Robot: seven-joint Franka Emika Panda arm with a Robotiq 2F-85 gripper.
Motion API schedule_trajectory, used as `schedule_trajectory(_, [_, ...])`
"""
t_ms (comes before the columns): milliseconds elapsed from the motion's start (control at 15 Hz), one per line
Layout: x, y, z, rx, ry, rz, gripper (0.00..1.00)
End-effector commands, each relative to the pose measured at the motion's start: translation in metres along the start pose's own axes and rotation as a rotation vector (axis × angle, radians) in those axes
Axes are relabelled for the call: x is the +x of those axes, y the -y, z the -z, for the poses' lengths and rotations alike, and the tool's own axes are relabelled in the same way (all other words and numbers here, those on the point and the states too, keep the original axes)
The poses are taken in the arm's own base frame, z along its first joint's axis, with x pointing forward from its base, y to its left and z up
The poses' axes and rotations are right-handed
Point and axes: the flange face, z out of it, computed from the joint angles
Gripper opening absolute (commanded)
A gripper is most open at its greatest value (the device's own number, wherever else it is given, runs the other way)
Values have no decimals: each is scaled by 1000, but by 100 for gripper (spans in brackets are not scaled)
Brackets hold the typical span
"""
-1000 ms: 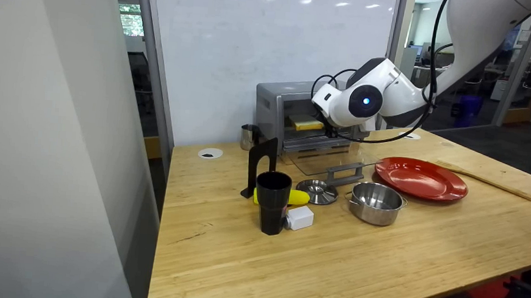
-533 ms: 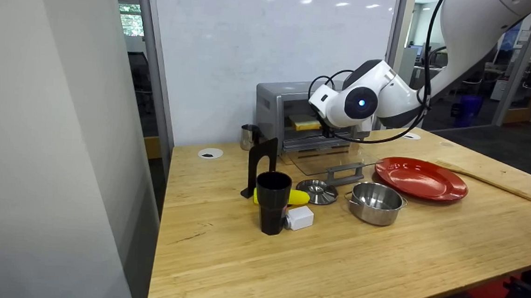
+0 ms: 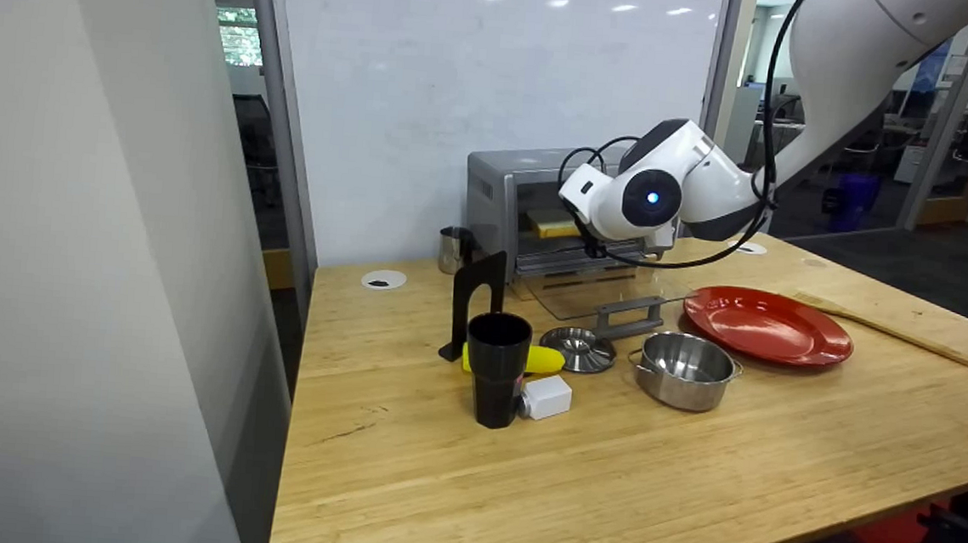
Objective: Open the oven door and take the slice and put it on the plate
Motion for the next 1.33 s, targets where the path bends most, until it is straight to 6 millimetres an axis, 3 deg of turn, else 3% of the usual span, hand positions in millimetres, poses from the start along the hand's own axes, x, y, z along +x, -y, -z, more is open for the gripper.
schedule_trajectory(0, [0, -1, -9, -2, -11, 21, 57])
schedule_trajectory(1267, [1, -6, -29, -12, -10, 36, 57])
